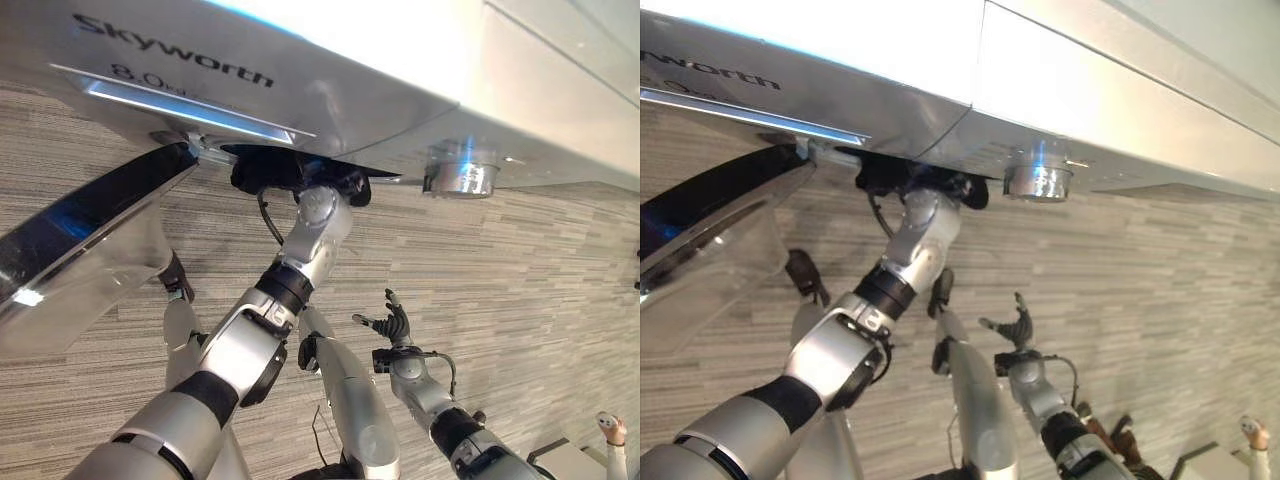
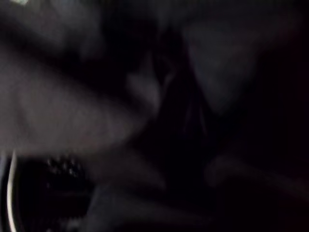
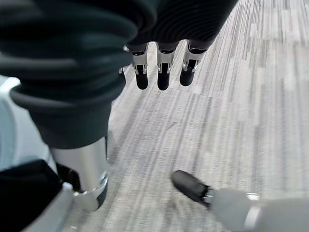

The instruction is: Grab the laundry basket,head to the washer,open it,put in the laundry and shut it.

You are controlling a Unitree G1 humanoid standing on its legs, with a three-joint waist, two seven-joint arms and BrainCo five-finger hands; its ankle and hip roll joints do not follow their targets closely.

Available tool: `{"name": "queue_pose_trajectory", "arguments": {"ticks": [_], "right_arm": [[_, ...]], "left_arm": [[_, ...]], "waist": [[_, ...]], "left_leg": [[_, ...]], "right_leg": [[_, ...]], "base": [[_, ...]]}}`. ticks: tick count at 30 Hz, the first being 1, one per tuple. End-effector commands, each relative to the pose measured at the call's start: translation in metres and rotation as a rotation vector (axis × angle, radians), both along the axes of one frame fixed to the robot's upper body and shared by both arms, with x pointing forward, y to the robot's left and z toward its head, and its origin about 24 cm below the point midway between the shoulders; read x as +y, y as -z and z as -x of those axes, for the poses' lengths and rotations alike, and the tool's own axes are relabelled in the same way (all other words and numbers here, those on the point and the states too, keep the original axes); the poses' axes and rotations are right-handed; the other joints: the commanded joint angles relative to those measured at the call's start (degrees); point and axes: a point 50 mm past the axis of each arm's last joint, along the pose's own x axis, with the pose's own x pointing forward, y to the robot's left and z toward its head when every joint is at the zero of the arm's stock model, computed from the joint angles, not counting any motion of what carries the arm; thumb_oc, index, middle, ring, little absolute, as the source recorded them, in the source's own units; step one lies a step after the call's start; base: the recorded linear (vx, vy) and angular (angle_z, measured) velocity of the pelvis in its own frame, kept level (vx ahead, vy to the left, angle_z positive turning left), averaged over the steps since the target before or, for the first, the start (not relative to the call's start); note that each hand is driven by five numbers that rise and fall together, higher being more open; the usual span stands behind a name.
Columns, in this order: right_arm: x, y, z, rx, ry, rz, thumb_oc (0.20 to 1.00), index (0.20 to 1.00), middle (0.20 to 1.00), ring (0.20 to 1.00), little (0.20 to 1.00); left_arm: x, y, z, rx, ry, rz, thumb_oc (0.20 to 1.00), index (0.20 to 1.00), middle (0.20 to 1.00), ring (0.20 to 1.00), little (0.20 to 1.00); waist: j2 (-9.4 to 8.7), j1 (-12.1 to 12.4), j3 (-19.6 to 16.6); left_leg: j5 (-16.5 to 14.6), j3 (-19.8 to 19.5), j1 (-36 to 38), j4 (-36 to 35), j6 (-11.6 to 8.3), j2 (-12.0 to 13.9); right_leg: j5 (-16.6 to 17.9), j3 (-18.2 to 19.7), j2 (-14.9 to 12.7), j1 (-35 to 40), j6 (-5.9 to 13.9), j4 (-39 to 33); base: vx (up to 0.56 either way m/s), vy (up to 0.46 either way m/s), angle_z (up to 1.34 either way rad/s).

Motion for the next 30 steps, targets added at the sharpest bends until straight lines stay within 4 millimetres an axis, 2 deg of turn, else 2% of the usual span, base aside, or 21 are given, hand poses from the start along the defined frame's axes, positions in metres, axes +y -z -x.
{"name": "queue_pose_trajectory", "arguments": {"ticks": [1, 3, 8, 10, 12, 14, 17, 18, 19, 20, 21, 22, 24, 25, 28, 29, 30], "right_arm": [[-0.035, -0.008, 0.006, -0.054, 0.067, 0.008, 1.000, 1.000, 1.000, 1.000, 1.000], [-0.041, -0.010, 0.011, -0.063, 0.066, -0.006, 1.000, 1.000, 1.000, 1.000, 1.000], [-0.052, -0.016, 0.015, -0.086, 0.080, -0.021, 1.000, 1.000, 1.000, 1.000, 1.000], [-0.051, -0.026, 0.012, -0.136, 0.072, -0.053, 1.000, 1.000, 1.000, 1.000, 1.000], [-0.055, -0.035, 0.009, -0.182, 0.050, -0.044, 1.000, 1.000, 1.000, 1.000, 1.000], [-0.064, -0.044, 0.009, -0.221, 0.054, -0.028, 1.000, 1.000, 1.000, 1.000, 1.000], [-0.087, -0.067, 0.008, -0.315, 0.099, 0.008, 1.000, 1.000, 1.000, 1.000, 1.000], [-0.096, -0.075, 0.010, -0.345, 0.116, 0.027, 1.000, 1.000, 1.000, 1.000, 1.000], [-0.096, -0.075, 0.010, -0.345, 0.116, 0.027, 1.000, 1.000, 1.000, 1.000, 1.000], [-0.107, -0.084, 0.011, -0.375, 0.138, 0.049, 1.000, 1.000, 1.000, 1.000, 1.000], [-0.122, -0.089, 0.017, -0.393, 0.179, 0.082, 1.000, 1.000, 1.000, 1.000, 1.000], [-0.135, -0.091, 0.024, -0.398, 0.233, 0.112, 1.000, 1.000, 1.000, 1.000, 1.000], [-0.145, -0.092, 0.029, -0.395, 0.260, 0.139, 1.000, 1.000, 1.000, 1.000, 1.000], [-0.152, -0.095, 0.032, -0.397, 0.275, 0.163, 1.000, 1.000, 1.000, 1.000, 1.000], [-0.160, -0.095, 0.037, -0.391, 0.292, 0.182, 1.000, 1.000, 1.000, 1.000, 1.000], [-0.179, -0.081, 0.029, -0.298, 0.393, 0.210, 1.000, 1.000, 1.000, 1.000, 1.000], [-0.184, -0.059, 0.040, -0.237, 0.472, 0.162, 1.000, 1.000, 1.000, 1.000, 1.000]], "left_arm": [[-0.012, -0.068, 0.026, -0.261, 0.077, 0.251, 0.200, 0.200, 0.200, 0.200, 0.200], [-0.016, -0.077, 0.034, -0.302, 0.120, 0.308, 0.200, 0.200, 0.200, 0.200, 0.200], [-0.025, -0.077, 0.042, -0.313, 0.154, 0.315, 0.200, 0.200, 0.200, 0.200, 0.200], [-0.024, -0.079, 0.038, -0.306, 0.116, 0.237, 0.200, 0.200, 0.200, 0.200, 0.200], [-0.014, -0.082, 0.026, -0.300, 0.008, 0.027, 0.200, 0.200, 0.200, 0.200, 0.200], [-0.003, -0.092, 0.019, -0.322, -0.056, -0.078, 0.200, 0.200, 0.200, 0.200, 0.200], [0.022, -0.128, 0.012, -0.345, -0.127, -0.081, 0.200, 0.200, 0.200, 0.200, 0.200], [0.033, -0.147, 0.012, -0.363, -0.160, -0.091, 0.200, 0.200, 0.200, 0.200, 0.200], [0.033, -0.147, 0.012, -0.363, -0.160, -0.091, 0.200, 0.200, 0.200, 0.200, 0.200], [0.043, -0.165, 0.012, -0.370, -0.186, -0.096, 0.200, 0.200, 0.200, 0.200, 0.200], [0.060, -0.193, 0.017, -0.398, -0.243, -0.123, 0.200, 0.200, 0.200, 0.200, 0.200], [0.064, -0.215, 0.027, -0.443, -0.267, -0.158, 0.200, 0.200, 0.200, 0.200, 0.200], [0.052, -0.235, 0.043, -0.533, -0.240, -0.213, 0.200, 0.200, 0.200, 0.200, 0.200], [0.040, -0.247, 0.055, -0.598, -0.210, -0.239, 0.200, 0.200, 0.200, 0.200, 0.200], [0.031, -0.255, 0.064, -0.640, -0.183, -0.233, 0.200, 0.200, 0.200, 0.200, 0.200], [0.009, -0.251, 0.067, -0.624, -0.074, -0.172, 0.200, 0.200, 0.200, 0.200, 0.200], [-0.005, -0.258, 0.082, -0.701, 0.024, -0.121, 1.000, 1.000, 1.000, 1.000, 1.000]], "waist": [[1.41, 0.0, 1.2], [1.58, -0.5, 0.9], [2.21, -0.9, 0.8], [1.74, -1.6, 1.1], [1.34, -2.4, 1.0], [1.07, -3.2, 1.0], [1.83, -4.4, 0.5], [2.48, -4.8, 0.3], [2.48, -4.8, 0.3], [3.67, -5.1, 0.1], [5.28, -5.2, 0.0], [7.33, -5.0, -0.3], [8.53, -5.0, -0.8], [9.05, -5.0, -1.1], [9.57, -4.6, -1.3], [11.08, -2.7, -2.0], [12.06, -2.9, -1.6]], "left_leg": [[-6.8, -2.3, -3.0, 0.1, -2.20, -1.6], [-7.1, -2.7, -4.6, 0.7, -1.92, -1.7], [-7.4, -3.8, -6.9, 2.1, -1.48, -1.3], [-7.4, -4.2, -7.2, 2.2, -1.55, -0.4], [-7.4, -4.3, -7.5, 2.7, -1.74, 0.4], [-7.6, -4.4, -8.4, 3.7, -1.84, 1.1], [-8.1, -5.0, -10.4, 5.0, -1.92, 1.6], [-8.1, -5.1, -11.3, 5.4, -2.04, 1.7], [-8.1, -5.1, -11.3, 5.4, -2.04, 1.7], [-8.0, -5.2, -12.2, 5.5, -2.15, 1.6], [-7.6, -5.5, -13.7, 5.4, -2.24, 1.3], [-6.9, -5.8, -14.9, 5.0, -2.48, 1.0], [-6.2, -5.9, -15.2, 4.7, -2.76, 0.8], [-5.9, -5.9, -15.3, 4.6, -2.97, 0.7], [-5.6, -5.9, -15.4, 4.5, -3.14, 0.7], [-5.2, -6.5, -15.2, 4.2, -3.21, 0.3], [-4.5, -6.4, -15.3, 4.0, -3.13, 0.2]], "right_leg": [[-6.4, -0.1, 0.0, 1.0, 0.65, 1.2], [-7.1, 0.5, 0.0, -1.0, 0.38, 2.0], [-9.4, 0.9, 0.4, -5.9, -1.02, 6.6], [-9.9, 1.6, 1.1, -8.6, -1.51, 9.1], [-10.2, 2.3, 1.7, -10.2, -1.87, 10.5], [-10.5, 2.7, 2.2, -11.5, -2.18, 11.4], [-11.4, 3.9, 2.8, -14.5, -2.63, 13.6], [-11.8, 4.1, 2.8, -15.6, -2.74, 14.4], [-11.8, 4.1, 2.8, -15.6, -2.74, 14.4], [-12.6, 4.3, 2.6, -16.7, -2.87, 15.1], [-13.2, 4.5, 2.2, -18.5, -3.12, 16.5], [-14.1, 4.4, 1.8, -20.3, -3.35, 17.9], [-14.6, 4.5, 2.1, -20.7, -3.67, 18.3], [-14.7, 4.6, 2.3, -20.7, -3.81, 18.3], [-14.9, 4.7, 2.4, -20.6, -4.00, 18.1], [-15.7, 4.8, 2.3, -20.5, -4.54, 18.8], [-16.0, 4.8, 2.7, -20.8, -4.85, 19.8]], "base": [[0.02, -0.040, -0.07], [0.00, -0.040, -0.07], [0.01, -0.082, -0.04], [0.01, -0.100, -0.03], [0.01, -0.071, -0.09], [0.02, -0.074, -0.10], [0.03, -0.058, -0.15], [0.02, -0.033, -0.11], [0.03, -0.036, -0.09], [0.05, -0.069, -0.06], [0.07, -0.121, 0.00], [0.06, -0.123, 0.04], [0.02, -0.078, 0.05], [0.00, -0.041, 0.02], [0.00, -0.067, 0.05], [-0.02, -0.103, 0.11], [-0.03, -0.089, 0.14]]}}
